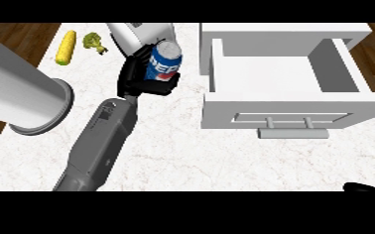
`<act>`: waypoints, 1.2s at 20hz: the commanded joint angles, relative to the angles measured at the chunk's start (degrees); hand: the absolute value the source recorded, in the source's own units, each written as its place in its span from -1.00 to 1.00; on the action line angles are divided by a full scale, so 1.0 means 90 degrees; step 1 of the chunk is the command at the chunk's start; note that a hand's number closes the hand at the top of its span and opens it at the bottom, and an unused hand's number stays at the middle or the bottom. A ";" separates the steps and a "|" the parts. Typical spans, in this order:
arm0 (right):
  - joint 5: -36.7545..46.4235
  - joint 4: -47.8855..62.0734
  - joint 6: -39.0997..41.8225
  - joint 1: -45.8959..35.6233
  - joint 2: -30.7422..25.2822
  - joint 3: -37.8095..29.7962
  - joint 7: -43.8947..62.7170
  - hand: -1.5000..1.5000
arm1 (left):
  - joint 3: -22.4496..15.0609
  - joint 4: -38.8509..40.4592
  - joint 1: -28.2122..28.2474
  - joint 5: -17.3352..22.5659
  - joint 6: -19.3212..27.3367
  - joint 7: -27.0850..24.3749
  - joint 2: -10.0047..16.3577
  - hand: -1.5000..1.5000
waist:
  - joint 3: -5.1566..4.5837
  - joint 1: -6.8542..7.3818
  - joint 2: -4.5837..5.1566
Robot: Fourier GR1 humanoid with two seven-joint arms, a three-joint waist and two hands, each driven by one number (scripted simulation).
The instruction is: Pick up the can, place it into the drawer and close the drawer
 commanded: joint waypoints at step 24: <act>0.0046 0.0150 -0.0068 -0.0307 -0.0073 -0.0045 0.0035 -1.00 | -0.0646 0.0394 -0.4246 0.0307 0.1858 0.3114 -0.0255 1.00 | 0.0004 -0.0222 0.0060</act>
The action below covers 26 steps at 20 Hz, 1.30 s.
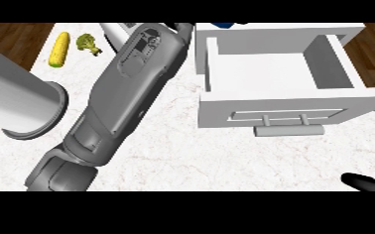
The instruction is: Pick up the can, place it into the drawer and close the drawer
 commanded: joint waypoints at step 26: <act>-0.0064 0.0183 0.0058 -0.0683 -0.0348 0.0125 0.0173 -1.00 | -0.1226 0.3056 -0.2117 0.1410 0.1625 -0.0747 -0.0007 -1.00 | 0.0023 -0.0538 0.0148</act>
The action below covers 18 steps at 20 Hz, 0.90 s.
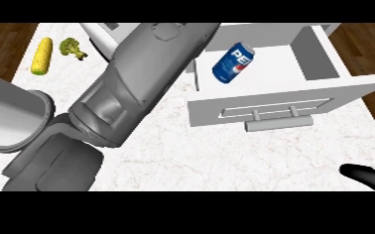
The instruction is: Pick up the can, place it into the drawer and close the drawer
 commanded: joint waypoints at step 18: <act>0.3166 0.1222 0.0277 -0.1169 -0.1201 0.1375 -0.1172 -1.00 | 0.0045 0.0165 -0.0011 0.1102 0.0239 -0.0693 -0.0002 -1.00 | -0.0010 0.0208 0.0075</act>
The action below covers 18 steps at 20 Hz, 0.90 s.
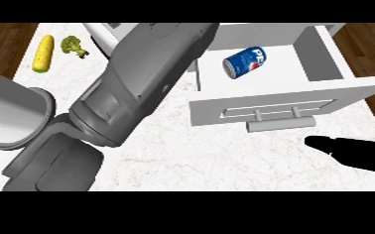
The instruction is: Pick up the can, place it into the drawer and close the drawer
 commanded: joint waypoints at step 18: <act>0.4031 0.4776 -0.1676 -0.2108 0.0243 0.1812 -0.1296 -1.00 | 0.0194 0.0154 -0.0241 0.0053 -0.0388 0.0053 0.0280 -1.00 | -0.0009 0.0602 -0.0107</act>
